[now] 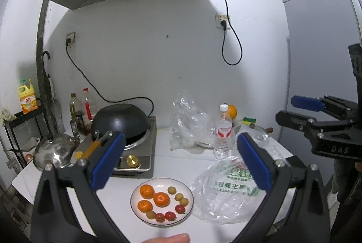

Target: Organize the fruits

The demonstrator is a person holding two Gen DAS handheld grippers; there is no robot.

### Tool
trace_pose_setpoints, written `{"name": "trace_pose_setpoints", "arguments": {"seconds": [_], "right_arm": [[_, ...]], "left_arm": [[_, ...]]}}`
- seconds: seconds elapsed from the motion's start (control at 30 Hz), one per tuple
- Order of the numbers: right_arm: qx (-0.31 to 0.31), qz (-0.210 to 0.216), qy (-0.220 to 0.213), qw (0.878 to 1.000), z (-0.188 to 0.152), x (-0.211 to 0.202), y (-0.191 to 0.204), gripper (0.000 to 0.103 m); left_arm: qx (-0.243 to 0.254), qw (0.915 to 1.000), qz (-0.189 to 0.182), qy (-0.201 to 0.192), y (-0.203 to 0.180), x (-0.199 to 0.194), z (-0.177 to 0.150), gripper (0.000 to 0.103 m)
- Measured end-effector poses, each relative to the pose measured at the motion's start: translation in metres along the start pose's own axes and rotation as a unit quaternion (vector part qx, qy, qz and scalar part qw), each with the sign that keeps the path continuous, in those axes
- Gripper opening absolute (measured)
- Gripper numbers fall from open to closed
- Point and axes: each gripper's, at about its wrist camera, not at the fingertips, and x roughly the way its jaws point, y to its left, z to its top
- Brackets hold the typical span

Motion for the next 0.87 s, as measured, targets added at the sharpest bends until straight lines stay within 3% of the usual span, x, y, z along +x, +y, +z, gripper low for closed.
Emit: {"name": "trace_pose_setpoints", "arguments": {"seconds": [0.87], "right_arm": [[0.006,-0.003,0.005,1.000,-0.0010,0.0016,-0.0091,0.066]], "left_arm": [[-0.006,0.9998,-0.018,-0.004,-0.0081,0.0051,0.0000,0.100]]}}
